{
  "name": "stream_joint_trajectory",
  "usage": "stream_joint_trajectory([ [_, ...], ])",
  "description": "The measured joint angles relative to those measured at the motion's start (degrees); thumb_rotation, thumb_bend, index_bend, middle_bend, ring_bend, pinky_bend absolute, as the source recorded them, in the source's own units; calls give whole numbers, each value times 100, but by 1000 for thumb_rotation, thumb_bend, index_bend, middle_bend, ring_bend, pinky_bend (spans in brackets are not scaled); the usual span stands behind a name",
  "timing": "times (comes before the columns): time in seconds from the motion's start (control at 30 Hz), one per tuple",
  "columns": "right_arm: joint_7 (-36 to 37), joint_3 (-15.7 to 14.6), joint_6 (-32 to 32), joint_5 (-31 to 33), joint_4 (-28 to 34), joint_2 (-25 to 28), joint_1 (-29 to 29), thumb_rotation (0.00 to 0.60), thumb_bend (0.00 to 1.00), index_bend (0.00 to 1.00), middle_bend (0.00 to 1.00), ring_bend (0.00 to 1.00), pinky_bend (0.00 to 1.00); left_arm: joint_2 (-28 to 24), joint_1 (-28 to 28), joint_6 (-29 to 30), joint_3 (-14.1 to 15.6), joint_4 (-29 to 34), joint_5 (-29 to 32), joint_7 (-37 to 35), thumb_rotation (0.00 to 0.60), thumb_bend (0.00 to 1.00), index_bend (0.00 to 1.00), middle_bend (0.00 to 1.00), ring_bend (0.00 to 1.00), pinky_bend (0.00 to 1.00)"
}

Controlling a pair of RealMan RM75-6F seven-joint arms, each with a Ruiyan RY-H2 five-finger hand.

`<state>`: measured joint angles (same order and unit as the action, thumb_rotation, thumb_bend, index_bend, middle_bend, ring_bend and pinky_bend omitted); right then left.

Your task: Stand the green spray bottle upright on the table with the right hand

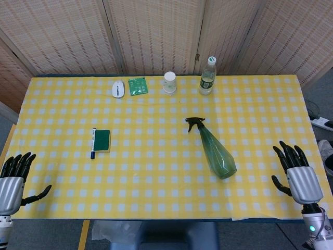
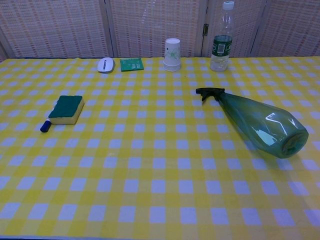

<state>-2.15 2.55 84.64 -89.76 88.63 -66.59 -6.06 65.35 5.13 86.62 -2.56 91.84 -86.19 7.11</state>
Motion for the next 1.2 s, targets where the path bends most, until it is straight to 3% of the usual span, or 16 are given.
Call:
stream_joint_trajectory([
  [0.23, 172, -113, 40, -213, 72, 67, 6, 600, 374, 0, 0, 73, 0, -18, 2, 24, 10, 42, -64, -31, 242, 253, 0, 104, 17, 0],
  [0.4, 812, -308, -210, -485, 232, 217, -128, 600, 374, 0, 0, 85, 1, -49, -26, 93, 15, 60, -108, -136, 243, 253, 0, 104, 17, 0],
  [0.53, 1397, -523, -571, -987, 497, 435, -405, 600, 374, 0, 0, 91, 4, -92, -51, 128, 17, 69, -120, -202, 244, 253, 0, 104, 18, 0],
  [0.83, 1511, -791, -1794, -1296, 1082, 626, -1145, 600, 374, 0, 0, 100, 4, -128, -42, 49, 1, 52, -38, -366, 244, 253, 0, 104, 22, 0],
  [1.2, 1883, -791, -3010, -803, 1097, 423, -1903, 600, 374, 0, 0, 100, 17, -198, -72, 89, -26, 31, -15, -576, 243, 253, 0, 104, 22, 0],
])
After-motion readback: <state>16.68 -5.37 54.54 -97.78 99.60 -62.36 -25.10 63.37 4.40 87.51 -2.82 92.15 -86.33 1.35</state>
